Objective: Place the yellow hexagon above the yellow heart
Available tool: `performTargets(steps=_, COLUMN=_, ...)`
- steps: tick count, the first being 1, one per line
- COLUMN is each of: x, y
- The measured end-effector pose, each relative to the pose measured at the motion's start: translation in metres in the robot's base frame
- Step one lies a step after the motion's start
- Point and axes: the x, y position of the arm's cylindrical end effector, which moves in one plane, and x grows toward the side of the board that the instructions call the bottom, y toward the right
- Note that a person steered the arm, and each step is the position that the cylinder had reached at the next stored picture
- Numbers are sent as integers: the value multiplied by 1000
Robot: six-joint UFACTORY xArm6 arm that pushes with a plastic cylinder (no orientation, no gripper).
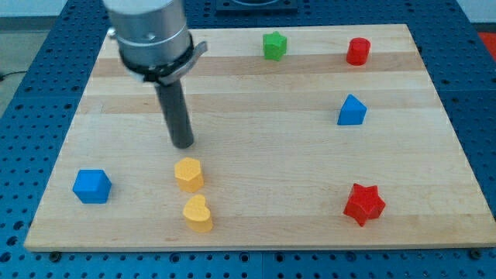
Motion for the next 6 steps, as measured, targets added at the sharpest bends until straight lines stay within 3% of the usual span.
performTargets(steps=1, x=37, y=26)
performTargets(steps=2, x=44, y=40)
performTargets(steps=6, x=23, y=73)
